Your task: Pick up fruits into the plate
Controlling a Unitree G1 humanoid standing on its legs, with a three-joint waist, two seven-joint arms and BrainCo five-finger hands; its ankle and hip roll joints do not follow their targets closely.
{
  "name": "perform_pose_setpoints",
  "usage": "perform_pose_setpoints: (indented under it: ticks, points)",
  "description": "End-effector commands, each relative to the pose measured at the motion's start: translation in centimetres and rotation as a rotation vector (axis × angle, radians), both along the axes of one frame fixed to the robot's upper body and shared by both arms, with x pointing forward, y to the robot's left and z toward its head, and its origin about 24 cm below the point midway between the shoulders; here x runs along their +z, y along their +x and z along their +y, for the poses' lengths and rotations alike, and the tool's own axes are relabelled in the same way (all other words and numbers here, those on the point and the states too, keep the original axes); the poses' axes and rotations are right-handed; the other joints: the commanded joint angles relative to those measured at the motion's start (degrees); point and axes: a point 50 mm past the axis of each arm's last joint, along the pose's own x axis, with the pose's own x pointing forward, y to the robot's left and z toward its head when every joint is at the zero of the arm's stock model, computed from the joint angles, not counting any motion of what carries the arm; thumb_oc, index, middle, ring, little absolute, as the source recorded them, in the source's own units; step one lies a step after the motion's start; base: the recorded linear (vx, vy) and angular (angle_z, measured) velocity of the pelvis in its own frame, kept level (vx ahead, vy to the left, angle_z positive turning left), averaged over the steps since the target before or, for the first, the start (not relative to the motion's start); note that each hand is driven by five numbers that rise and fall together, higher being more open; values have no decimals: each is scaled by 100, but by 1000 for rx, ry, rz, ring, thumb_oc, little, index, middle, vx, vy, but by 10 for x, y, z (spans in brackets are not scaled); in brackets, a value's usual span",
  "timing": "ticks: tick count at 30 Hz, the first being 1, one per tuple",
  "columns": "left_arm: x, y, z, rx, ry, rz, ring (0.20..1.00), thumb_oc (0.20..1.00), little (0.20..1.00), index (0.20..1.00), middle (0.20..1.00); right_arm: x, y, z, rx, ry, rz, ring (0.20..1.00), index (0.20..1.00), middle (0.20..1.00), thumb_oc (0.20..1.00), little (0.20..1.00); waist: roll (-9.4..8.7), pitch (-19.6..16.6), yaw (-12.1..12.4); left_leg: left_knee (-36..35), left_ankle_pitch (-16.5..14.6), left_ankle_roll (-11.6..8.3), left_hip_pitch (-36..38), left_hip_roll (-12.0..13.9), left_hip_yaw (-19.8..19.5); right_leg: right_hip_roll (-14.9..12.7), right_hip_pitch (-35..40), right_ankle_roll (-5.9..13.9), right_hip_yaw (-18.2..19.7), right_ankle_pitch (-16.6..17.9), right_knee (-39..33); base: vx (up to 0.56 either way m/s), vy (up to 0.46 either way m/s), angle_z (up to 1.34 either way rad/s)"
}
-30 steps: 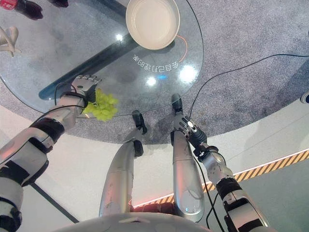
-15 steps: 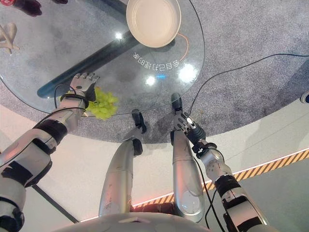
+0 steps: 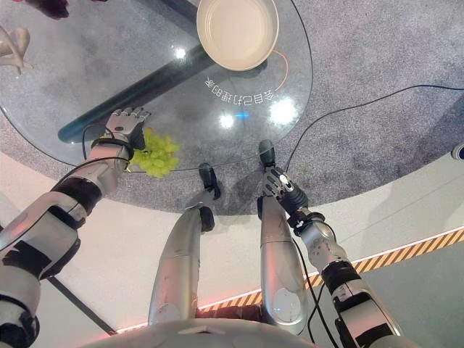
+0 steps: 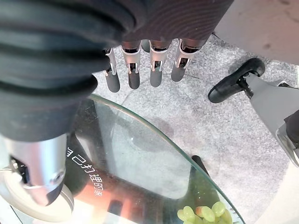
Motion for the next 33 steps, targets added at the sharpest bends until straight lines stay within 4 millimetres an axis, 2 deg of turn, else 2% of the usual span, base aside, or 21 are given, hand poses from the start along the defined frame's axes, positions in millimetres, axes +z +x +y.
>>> perform_pose_setpoints:
  ticks: [1,14,15,16,17,18,33]
  points:
    - [-54,-26,24,129,-49,308,1000,1000,1000,1000,1000,7,-3,7,59,-12,-48,1000,1000,1000,1000,1000,179,126,-12,-898,188,248,327,-489,-294,585,83,-124,-449,-372,228,0,0,0]
    - [-55,-27,29,249,-69,361,1000,1000,1000,1000,1000,15,0,12,70,3,-81,1000,1000,1000,1000,1000,60,126,-54,-820,161,250,43,-463,-275,617,-148,-96,-418,-283,192,0,0,0]
    - [-55,-28,29,257,-67,363,918,918,918,918,918,15,0,13,72,4,-82,1000,1000,1000,1000,1000,52,126,-56,-822,161,252,42,-462,-276,619,-148,-94,-417,-278,186,0,0,0]
    - [-56,-28,29,265,-66,364,555,555,555,555,555,16,1,14,74,6,-84,1000,1000,1000,1000,1000,45,126,-58,-819,161,252,36,-462,-276,619,-149,-90,-419,-274,183,0,0,0]
    - [-57,-28,29,267,-66,366,304,304,304,304,304,16,1,16,76,7,-87,1000,1000,1000,1000,1000,36,126,-61,-824,162,251,36,-465,-280,621,-148,-91,-419,-271,175,0,0,0]
    - [-58,-27,28,268,-63,370,200,200,200,200,200,17,2,17,79,9,-88,1000,1000,1000,1000,1000,26,126,-62,-830,168,248,36,-462,-278,621,-148,-91,-427,-266,170,0,0,0]
    - [-70,-30,33,271,-56,360,200,200,200,200,200,19,10,21,98,7,-93,1000,1000,1000,1000,1000,-45,126,-107,-851,235,190,21,-436,-280,643,-156,-121,-407,-250,150,-1,3,-1]
